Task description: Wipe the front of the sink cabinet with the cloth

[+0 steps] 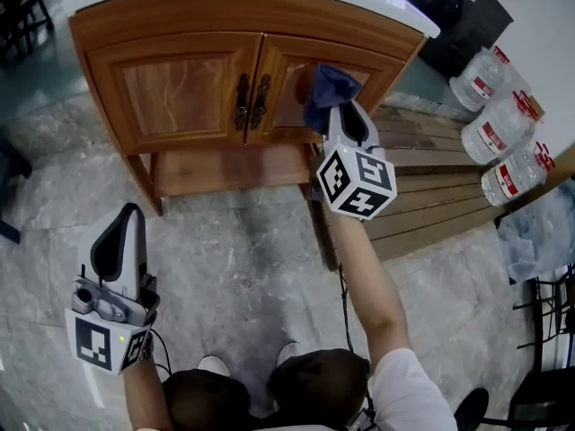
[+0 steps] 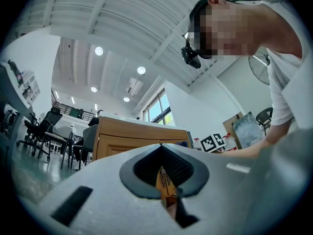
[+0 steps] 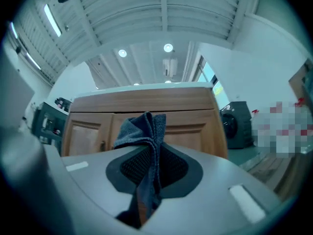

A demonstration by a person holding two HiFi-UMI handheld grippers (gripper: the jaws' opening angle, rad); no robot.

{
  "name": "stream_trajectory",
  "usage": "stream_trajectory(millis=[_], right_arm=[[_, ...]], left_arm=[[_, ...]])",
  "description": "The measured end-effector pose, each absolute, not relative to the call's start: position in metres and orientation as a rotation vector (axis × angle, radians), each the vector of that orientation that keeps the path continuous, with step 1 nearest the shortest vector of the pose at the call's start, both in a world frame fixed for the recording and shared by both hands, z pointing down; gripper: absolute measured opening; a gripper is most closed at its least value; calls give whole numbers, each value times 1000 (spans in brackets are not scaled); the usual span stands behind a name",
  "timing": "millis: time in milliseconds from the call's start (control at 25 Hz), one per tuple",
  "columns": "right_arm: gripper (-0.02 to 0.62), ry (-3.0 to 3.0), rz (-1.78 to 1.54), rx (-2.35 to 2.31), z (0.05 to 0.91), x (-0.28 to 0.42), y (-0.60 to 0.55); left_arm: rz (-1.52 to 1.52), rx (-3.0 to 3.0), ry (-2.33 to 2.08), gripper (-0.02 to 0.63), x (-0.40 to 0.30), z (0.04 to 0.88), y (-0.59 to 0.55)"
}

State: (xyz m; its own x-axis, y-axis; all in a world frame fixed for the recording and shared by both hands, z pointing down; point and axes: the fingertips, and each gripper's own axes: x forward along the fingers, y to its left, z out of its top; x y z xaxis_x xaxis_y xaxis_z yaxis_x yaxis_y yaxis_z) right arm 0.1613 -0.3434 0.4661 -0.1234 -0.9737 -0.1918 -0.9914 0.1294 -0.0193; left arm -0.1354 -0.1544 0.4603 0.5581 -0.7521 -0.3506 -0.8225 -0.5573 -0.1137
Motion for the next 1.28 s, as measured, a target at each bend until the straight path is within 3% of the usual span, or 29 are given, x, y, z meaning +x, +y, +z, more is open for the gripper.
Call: stream_trajectory(millis=[280,680,1000,1280], right_arm=[[60,2624,51,-1503,514,-18,-316],[60,2787,-82,-1185,544,-184,-332],[60,2811,-151,-1229,564,-227,-363],[61,2796,-159,-1219,567,-220,-369]], left_arm=[[381,-2522,1320,5,-139,465,-157],[404,-2514,1300,5,-142,458,-150],[401,-2509,1308,5,-151,457,-147],[398,-2501,1319,5,-152,458,-152]])
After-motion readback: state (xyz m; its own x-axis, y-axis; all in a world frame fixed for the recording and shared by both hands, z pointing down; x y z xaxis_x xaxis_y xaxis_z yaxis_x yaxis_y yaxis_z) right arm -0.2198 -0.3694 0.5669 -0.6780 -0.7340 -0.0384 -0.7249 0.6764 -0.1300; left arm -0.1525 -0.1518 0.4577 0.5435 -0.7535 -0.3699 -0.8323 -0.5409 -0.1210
